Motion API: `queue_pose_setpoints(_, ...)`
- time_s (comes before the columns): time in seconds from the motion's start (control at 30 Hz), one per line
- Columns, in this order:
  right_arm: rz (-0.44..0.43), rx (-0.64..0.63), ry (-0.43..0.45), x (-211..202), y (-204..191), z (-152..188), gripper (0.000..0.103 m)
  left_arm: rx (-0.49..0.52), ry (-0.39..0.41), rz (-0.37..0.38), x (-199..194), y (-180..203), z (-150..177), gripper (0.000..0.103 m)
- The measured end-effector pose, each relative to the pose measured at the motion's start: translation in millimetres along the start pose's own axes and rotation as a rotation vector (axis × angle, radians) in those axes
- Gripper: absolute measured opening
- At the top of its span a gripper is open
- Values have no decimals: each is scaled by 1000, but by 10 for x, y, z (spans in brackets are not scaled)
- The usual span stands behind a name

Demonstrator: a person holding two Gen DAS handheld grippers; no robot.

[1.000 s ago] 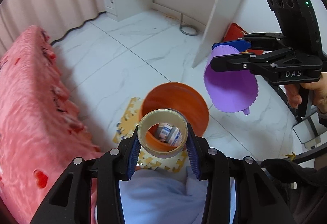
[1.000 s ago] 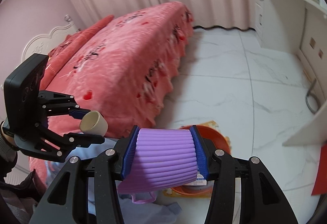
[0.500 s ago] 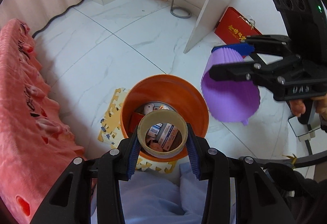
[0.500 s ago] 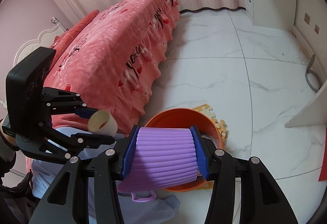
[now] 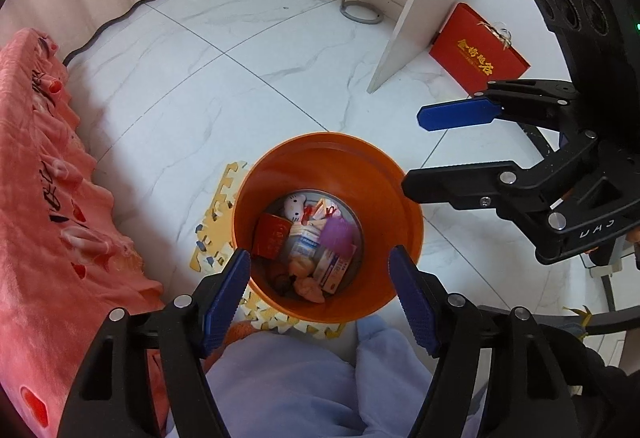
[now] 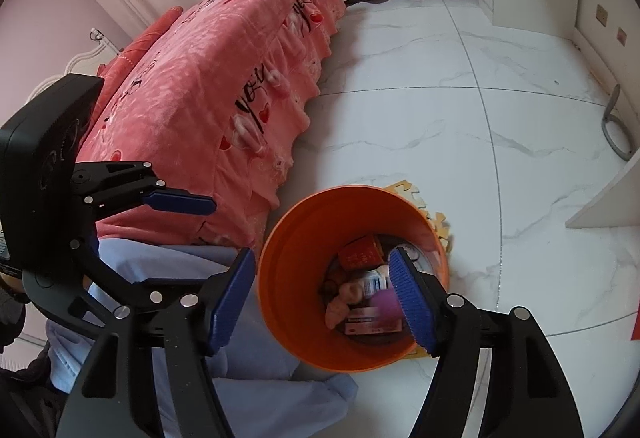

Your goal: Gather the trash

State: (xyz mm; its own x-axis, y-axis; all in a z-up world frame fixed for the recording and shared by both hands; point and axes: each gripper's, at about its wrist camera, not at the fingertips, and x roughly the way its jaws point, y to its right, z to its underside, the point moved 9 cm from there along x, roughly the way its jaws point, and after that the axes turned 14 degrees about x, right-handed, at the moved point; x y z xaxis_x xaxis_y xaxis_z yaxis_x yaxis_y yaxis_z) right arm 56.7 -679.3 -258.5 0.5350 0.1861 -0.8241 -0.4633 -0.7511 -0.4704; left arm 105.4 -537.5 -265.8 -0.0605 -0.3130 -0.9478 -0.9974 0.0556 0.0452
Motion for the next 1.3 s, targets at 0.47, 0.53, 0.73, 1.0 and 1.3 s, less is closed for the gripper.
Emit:
queue_pose_setpoints(0.47,-28,-53,51,-278,-462,-20,70,-44,59,-77,-489,-117,202,72)
queue_pose_setpoints(0.53,-37,-82,66,-354,-623,-23,71,-50,81,-112,-678,-137,271,72)
queue_pose_setpoints(0.73,-100,-169,116,-585,-1274,15,77,-117,154,-219,-1226,-188,569,82)
queue_pose_setpoints(1.0,-201,-311,197,-829,-2445,262,95,-326,274,-399,-2114,-232,1410,94)
queue_pose_setpoints(1.3,-326,-481,201,-815,-3786,852,98,-653,319,-661,-2922,-99,2670,97)
